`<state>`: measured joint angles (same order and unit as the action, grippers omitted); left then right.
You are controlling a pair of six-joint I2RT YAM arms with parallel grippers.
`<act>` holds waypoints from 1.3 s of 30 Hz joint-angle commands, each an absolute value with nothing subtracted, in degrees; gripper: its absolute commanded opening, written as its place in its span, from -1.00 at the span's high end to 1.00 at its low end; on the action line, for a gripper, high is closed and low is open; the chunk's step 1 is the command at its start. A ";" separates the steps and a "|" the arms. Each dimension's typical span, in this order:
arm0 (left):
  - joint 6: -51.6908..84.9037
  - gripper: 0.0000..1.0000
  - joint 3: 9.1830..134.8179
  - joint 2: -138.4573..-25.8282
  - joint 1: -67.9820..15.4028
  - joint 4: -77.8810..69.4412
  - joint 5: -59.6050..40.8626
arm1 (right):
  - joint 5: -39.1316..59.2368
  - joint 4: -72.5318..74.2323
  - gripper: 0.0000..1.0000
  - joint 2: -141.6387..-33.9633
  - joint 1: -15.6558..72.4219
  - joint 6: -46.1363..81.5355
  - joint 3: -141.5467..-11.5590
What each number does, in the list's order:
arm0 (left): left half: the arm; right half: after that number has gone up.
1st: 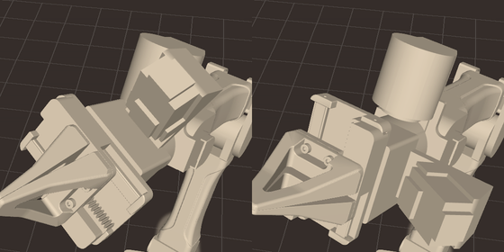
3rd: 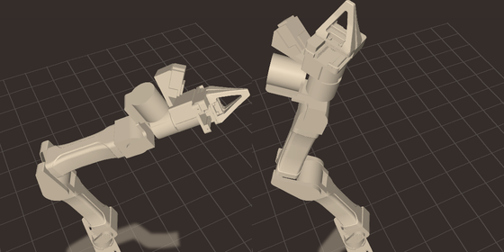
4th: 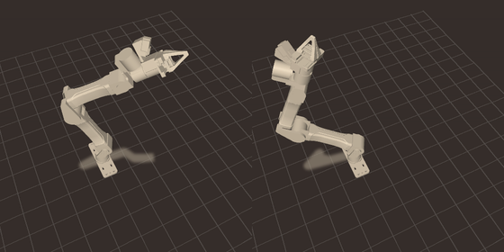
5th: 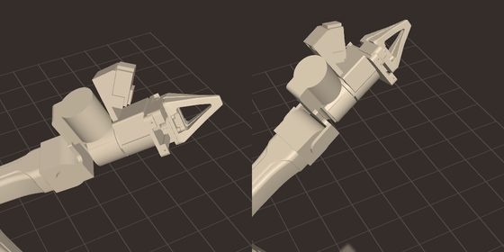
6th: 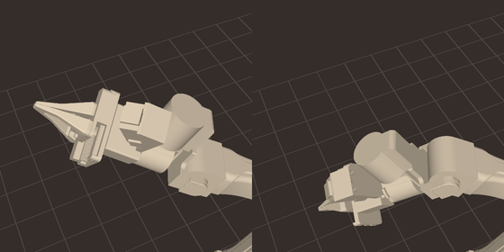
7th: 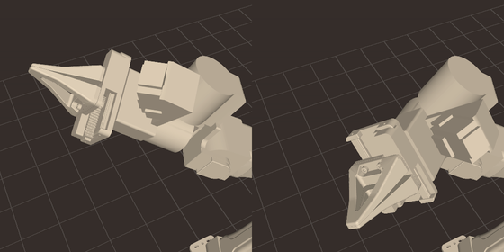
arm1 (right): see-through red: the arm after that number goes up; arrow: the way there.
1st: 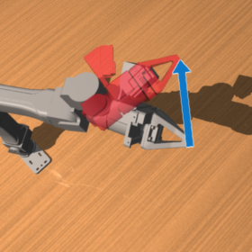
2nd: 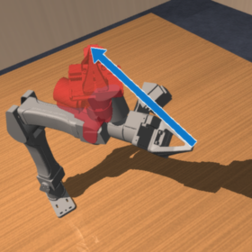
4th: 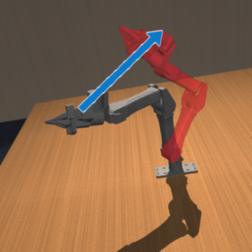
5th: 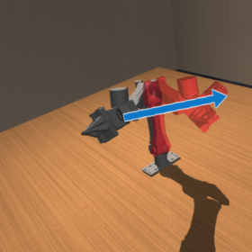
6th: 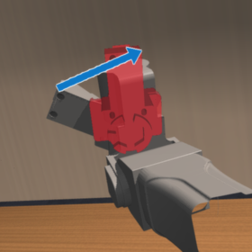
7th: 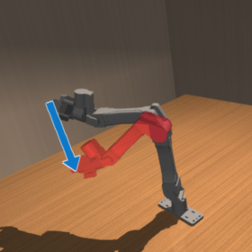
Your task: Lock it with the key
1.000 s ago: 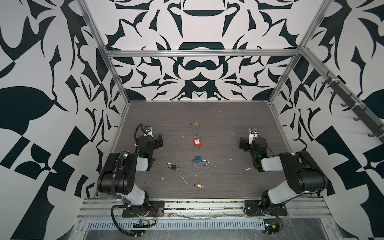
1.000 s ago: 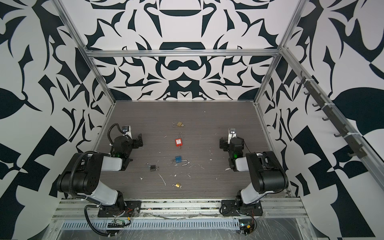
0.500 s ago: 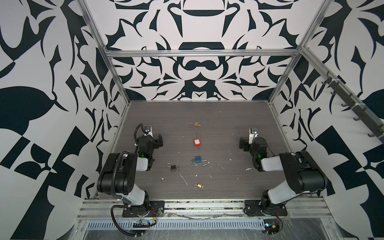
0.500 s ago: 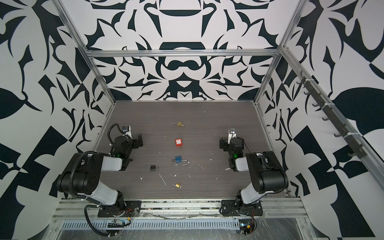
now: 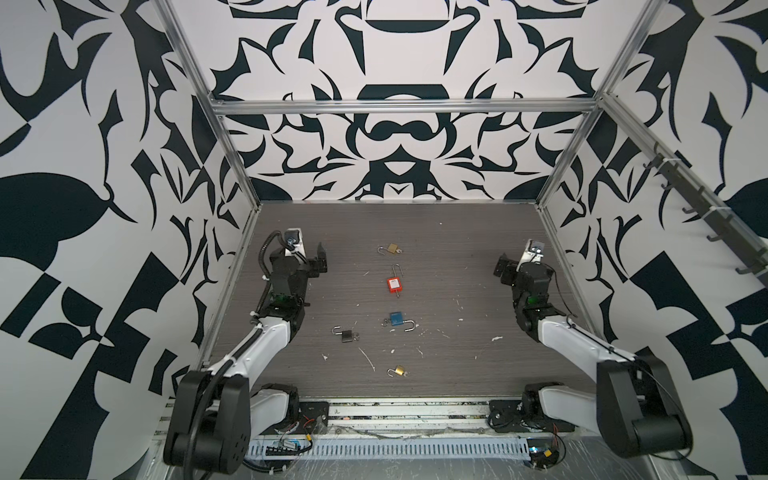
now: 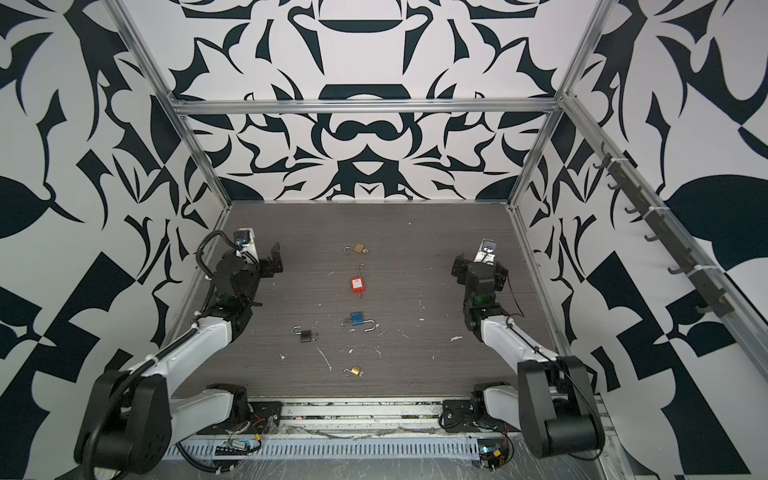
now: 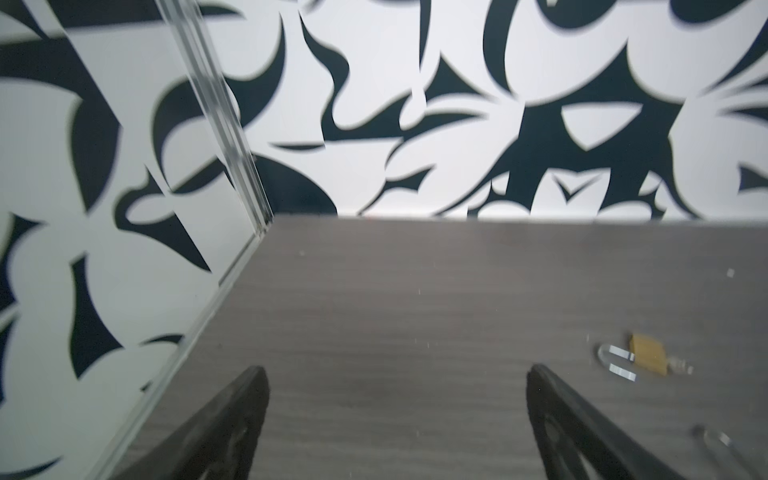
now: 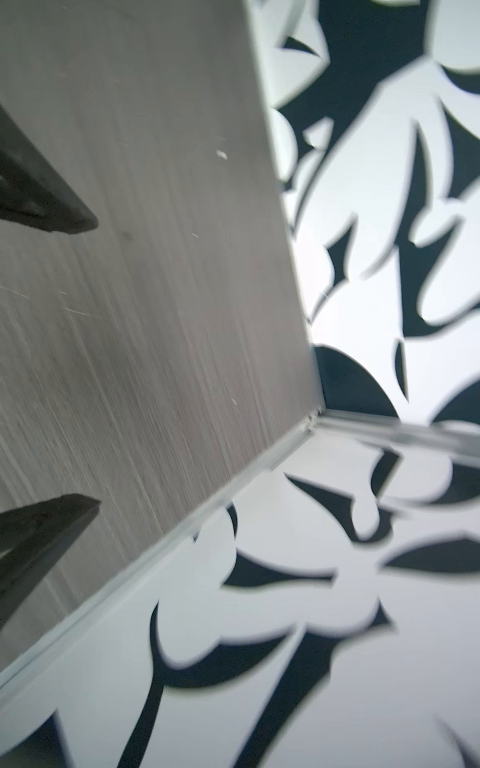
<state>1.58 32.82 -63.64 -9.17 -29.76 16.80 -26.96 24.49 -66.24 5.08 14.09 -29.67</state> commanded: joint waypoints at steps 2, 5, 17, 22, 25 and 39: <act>10.29 -0.98 40.09 -56.24 -8.80 -20.17 20.84 | -32.15 11.02 -0.99 -57.83 4.53 25.46 -36.60; 20.16 -0.99 44.39 -52.28 -7.55 -14.80 21.16 | -23.53 9.69 -1.00 -53.58 4.55 30.76 -37.60; 41.74 -0.94 54.09 -50.45 -4.57 18.93 20.10 | 2.04 14.32 -1.00 -50.80 4.12 31.33 -36.72; 47.50 -0.94 54.81 -53.63 -4.84 27.25 12.51 | 10.25 14.58 -1.00 -54.27 4.53 29.11 -36.89; 52.99 -0.95 55.34 -56.17 -7.53 34.07 9.60 | 12.71 14.77 -1.00 -56.79 7.10 26.92 -37.43; 68.03 -0.99 59.19 -68.51 -23.13 61.82 -5.52 | 6.42 31.90 -0.96 -68.09 42.97 -7.71 -28.08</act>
